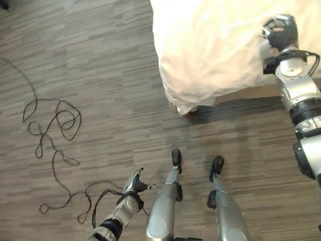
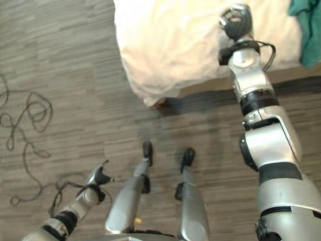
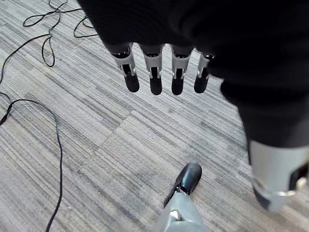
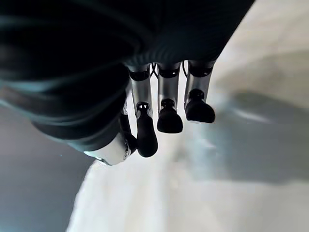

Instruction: Tidy up the quilt and then pick up the clothes from the bed and put them into the laundry hamper.

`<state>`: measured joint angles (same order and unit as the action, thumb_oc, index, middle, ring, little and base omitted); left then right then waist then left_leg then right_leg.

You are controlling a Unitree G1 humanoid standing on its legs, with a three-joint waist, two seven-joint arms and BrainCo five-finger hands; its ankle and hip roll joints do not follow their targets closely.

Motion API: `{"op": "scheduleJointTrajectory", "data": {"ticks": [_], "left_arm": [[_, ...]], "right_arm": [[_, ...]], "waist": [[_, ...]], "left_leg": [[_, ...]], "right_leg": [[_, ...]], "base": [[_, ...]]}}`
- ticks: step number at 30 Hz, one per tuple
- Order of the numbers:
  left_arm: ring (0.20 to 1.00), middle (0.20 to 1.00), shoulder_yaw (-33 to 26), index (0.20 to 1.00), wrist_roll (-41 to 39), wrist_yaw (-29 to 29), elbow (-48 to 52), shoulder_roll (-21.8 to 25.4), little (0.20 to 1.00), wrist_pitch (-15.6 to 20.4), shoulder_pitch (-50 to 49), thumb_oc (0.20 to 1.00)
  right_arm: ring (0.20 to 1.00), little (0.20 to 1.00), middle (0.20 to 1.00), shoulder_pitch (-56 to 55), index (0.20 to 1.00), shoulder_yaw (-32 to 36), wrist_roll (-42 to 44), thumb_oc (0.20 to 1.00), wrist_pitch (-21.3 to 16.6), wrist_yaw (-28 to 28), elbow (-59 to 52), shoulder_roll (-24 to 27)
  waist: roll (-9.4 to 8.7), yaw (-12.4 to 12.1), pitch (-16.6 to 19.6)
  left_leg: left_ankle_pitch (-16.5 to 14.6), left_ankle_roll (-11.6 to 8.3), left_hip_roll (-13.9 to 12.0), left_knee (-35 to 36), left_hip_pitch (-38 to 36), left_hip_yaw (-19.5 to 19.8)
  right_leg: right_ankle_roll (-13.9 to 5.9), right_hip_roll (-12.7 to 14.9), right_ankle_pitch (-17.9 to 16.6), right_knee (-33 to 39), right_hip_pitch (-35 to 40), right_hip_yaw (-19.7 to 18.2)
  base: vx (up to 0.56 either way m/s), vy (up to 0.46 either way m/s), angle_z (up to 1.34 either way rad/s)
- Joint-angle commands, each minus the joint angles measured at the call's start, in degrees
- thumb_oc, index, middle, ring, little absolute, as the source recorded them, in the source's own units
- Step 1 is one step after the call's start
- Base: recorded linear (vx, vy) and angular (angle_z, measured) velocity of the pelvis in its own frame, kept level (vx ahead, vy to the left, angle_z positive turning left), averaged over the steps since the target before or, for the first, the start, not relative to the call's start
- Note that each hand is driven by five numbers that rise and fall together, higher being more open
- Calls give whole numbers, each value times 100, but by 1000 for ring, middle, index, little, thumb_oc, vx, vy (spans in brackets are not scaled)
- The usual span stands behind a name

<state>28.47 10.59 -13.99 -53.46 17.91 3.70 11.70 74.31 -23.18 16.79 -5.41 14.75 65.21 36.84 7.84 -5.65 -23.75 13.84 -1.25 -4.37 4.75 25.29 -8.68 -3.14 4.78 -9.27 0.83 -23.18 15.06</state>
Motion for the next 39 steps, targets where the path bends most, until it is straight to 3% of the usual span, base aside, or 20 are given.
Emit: {"op": "scheduleJointTrajectory", "data": {"ticks": [1,5,8,13,14,16,18,22,23,24,26,27,28,29,31,33,35,37,38,39], "left_arm": [[1000,1000,223,1000,-131,-121,95,371,1000,7,440,1000],[1000,1000,-14,1000,103,-105,-169,188,1000,-210,278,1000],[1000,1000,-520,1000,423,32,-517,34,1000,-402,-40,1000],[1000,1000,-848,1000,638,211,-967,54,1000,-565,-220,1000],[1000,1000,-952,1000,673,221,-1116,75,1000,-607,-258,1000],[1000,1000,-1070,1000,695,299,-1361,81,1000,-675,-316,1000],[1000,1000,-1036,1000,862,393,-1490,120,1000,-725,-305,1000],[1000,1000,-979,1000,1159,524,-1577,160,1000,-678,-330,1000],[1000,1000,-1164,1000,1122,522,-1632,150,1000,-649,-387,1000],[1000,1000,-1166,1000,1123,521,-1632,152,1000,-647,-389,1000],[1000,1000,-1307,1000,986,413,-1516,168,1000,-683,-500,1000],[1000,1000,-1385,1000,670,263,-1365,86,1000,-620,-513,1000],[1000,1000,-1384,1000,669,262,-1366,89,1000,-619,-511,1000],[1000,1000,-1477,1000,364,94,-1279,4,1000,-548,-496,1000],[1000,1000,-1510,1000,278,37,-1322,-46,1000,-544,-460,1000],[1000,1000,-1467,1000,268,13,-1270,-128,1000,-536,-424,1000],[1000,1000,-1358,1000,321,30,-1177,-166,1000,-517,-421,1000],[1000,1000,-1281,1000,374,58,-1261,-182,1000,-543,-380,1000],[1000,1000,-1252,1000,393,76,-1314,-189,1000,-567,-368,1000],[1000,1000,-1284,1000,444,88,-1456,-190,1000,-693,-345,1000]], "right_arm": [[200,200,200,39,200,27,366,200,390,-57,440,229],[200,200,200,-2063,200,1107,760,200,399,60,-107,-140],[200,200,200,-5439,200,2284,507,200,300,-97,-1317,-941],[200,200,200,-6927,200,2418,-162,200,450,-444,-1123,-1463],[1000,1000,1000,-7109,1000,2391,-334,1000,501,-500,-980,-1552],[1000,1000,1000,-7260,1000,2261,-749,1000,625,-567,-526,-1725],[1000,1000,1000,-7255,1000,2117,-976,1000,673,-548,-240,-1840],[1000,1000,1000,-7313,1000,1868,-1378,1000,680,-518,90,-1892],[1000,1000,1000,-7368,1000,1650,-1662,1000,700,-567,86,-1885],[1000,1000,1000,-7370,1000,1649,-1664,1000,703,-567,82,-1886],[1000,1000,1000,-7426,1000,1396,-1875,1000,735,-593,-148,-1848],[1000,1000,1000,-7306,1000,1227,-1937,1000,744,-572,-344,-1831],[1000,1000,1000,-7304,1000,1228,-1938,1000,745,-572,-343,-1834],[1000,1000,1000,-7091,1000,975,-2132,1000,747,-553,-285,-1889],[1000,1000,1000,-7016,1000,881,-2223,1000,753,-566,-318,-1886],[1000,1000,1000,-6957,1000,820,-2288,1000,716,-546,-417,-1839],[1000,1000,1000,-6913,1000,775,-2337,1000,699,-497,-354,-1828],[1000,1000,1000,-6947,1000,832,-2378,1000,703,-495,-416,-1870],[1000,1000,1000,-6966,1000,875,-2379,1000,694,-505,-392,-1912],[1000,1000,1000,-6963,1000,958,-2368,1000,771,-497,-343,-2013]], "waist": [[-256,6,-522],[-374,252,-559],[-601,771,-246],[-787,1199,226],[-828,1229,323],[-880,1204,561],[-919,1228,722],[-978,1365,970],[-981,1249,1016],[-961,1226,1017],[-1126,956,895],[-1339,592,780],[-1337,598,787],[-1431,287,743],[-1424,251,745],[-1314,247,810],[-1195,114,907],[-1227,128,1021],[-1271,152,1063],[-1364,293,945]], "left_leg": [[-870,-546,-127,-654,-41,-95],[-1311,-402,-94,-1227,-178,-78],[-1577,-340,-100,-1005,-1072,-196],[-1655,-302,-174,-476,-2172,-605],[-1625,-314,-253,-279,-2434,-798],[-1654,-446,-525,-10,-3047,-1418],[-1616,-460,-631,-43,-3260,-1841],[-1648,-500,-848,-624,-3480,-2278],[-1055,-737,-1320,-1940,-3406,-2321],[-1063,-767,-1380,-1996,-3390,-2333],[-409,-831,-1774,-3532,-2854,-1601],[-1191,-448,-847,-4546,-1808,-462],[-1198,-440,-850,-4562,-1786,-455],[-1501,-248,-95,-4205,-1121,177],[-1532,-249,-247,-3828,-1011,171],[-1471,-246,-526,-2271,-1050,-41],[-928,-356,-243,-850,-1042,281],[-980,-262,-83,-748,-1094,522],[-1067,-147,39,-884,-1135,547],[-1410,152,264,-1141,-1404,428]], "right_leg": [[-664,728,850,-907,-249,-348],[-612,775,1057,-1272,-120,-447],[-682,834,1103,-1055,732,-448],[-823,756,1044,-1342,1136,-431],[-868,752,982,-1518,1125,-298],[-882,1039,1080,-1963,1229,968],[-705,1085,1131,-1989,1299,1711],[-439,702,1335,-1434,1557,1646],[-193,230,1578,-945,1872,1381],[-162,169,1559,-892,1885,1371],[163,-223,1694,-491,2251,923],[181,-286,1659,-207,2552,318],[179,-287,1654,-203,2543,325],[-13,-165,1584,-62,2677,-262],[-83,-105,1636,21,2782,-413],[-264,-21,1705,274,3130,-508],[-316,-54,1848,217,3381,-690],[-396,11,2065,-267,3528,-923],[-476,66,1941,-715,3403,-975],[-871,353,883,-2525,2756,-1135]], "base": [[-103,27,5],[63,75,14],[246,68,8],[271,24,-36],[246,-38,-96],[308,-68,-120],[242,-126,-189],[272,-287,-173],[376,-420,-107],[446,-501,-154],[425,-399,-203],[388,-214,-199],[455,29,-242],[180,105,-197],[344,104,-196],[585,189,-76],[662,262,-45],[666,238,-62],[730,301,-102],[529,225,-93]]}}
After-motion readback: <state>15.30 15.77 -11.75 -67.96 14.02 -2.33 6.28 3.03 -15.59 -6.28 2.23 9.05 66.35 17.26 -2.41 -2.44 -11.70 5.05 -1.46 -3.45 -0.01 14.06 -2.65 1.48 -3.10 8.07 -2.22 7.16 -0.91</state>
